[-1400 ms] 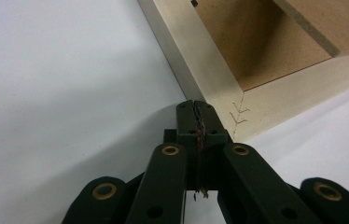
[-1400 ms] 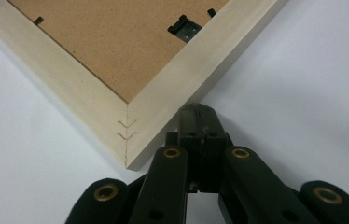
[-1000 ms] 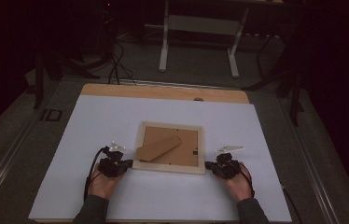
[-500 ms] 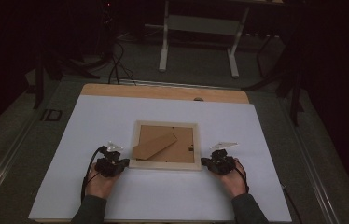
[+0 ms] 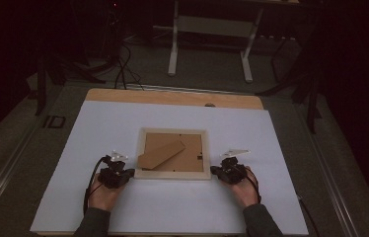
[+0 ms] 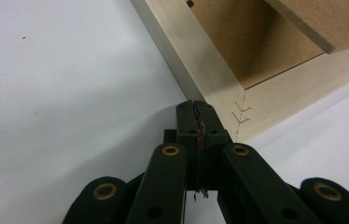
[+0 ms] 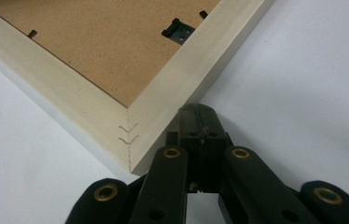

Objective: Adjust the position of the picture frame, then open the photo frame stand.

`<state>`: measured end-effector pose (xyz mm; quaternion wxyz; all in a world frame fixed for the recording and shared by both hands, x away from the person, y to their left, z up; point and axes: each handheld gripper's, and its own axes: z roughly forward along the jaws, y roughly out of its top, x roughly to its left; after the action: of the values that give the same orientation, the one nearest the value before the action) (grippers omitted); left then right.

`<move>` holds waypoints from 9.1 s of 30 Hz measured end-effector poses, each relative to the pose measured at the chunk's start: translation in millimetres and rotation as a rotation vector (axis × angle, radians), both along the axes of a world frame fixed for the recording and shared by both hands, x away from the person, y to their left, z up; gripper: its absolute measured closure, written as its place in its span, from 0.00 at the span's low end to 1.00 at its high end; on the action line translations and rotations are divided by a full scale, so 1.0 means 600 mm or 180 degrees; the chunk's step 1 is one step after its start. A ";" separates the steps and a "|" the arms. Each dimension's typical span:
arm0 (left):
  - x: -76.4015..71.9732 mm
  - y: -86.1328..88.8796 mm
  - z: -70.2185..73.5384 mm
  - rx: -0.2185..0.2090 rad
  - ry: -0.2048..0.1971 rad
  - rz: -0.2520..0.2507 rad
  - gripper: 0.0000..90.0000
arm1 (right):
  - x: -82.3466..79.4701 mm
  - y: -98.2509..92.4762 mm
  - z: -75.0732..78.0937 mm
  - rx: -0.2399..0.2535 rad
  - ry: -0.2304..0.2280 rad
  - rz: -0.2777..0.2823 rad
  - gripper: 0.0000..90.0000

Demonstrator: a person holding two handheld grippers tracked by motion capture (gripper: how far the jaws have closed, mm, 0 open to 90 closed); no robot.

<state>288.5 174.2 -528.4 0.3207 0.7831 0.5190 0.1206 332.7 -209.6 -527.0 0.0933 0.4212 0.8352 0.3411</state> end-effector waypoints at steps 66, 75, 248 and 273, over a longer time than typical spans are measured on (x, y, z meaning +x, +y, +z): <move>0.004 0.047 0.008 -0.0484 -0.0066 0.0208 0.75 | -0.009 -0.022 0.021 0.0317 -0.0222 -0.0117 0.76; 0.008 0.051 0.013 -0.0536 -0.0094 0.0247 0.69 | -0.011 -0.032 0.025 0.0367 -0.0223 -0.0177 0.74; 0.148 -0.110 0.055 0.0224 0.0198 -0.1367 0.44 | -0.021 -0.078 0.028 0.0568 -0.0156 -0.0494 0.54; 0.122 -0.118 0.069 0.0433 -0.0146 -0.1361 0.44 | 0.049 -0.024 0.098 0.0215 -0.0383 -0.0212 0.53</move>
<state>361.5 103.2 -487.0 0.2972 0.8922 0.3244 0.1023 362.0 -223.9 -468.0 0.1404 0.4304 0.8016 0.3905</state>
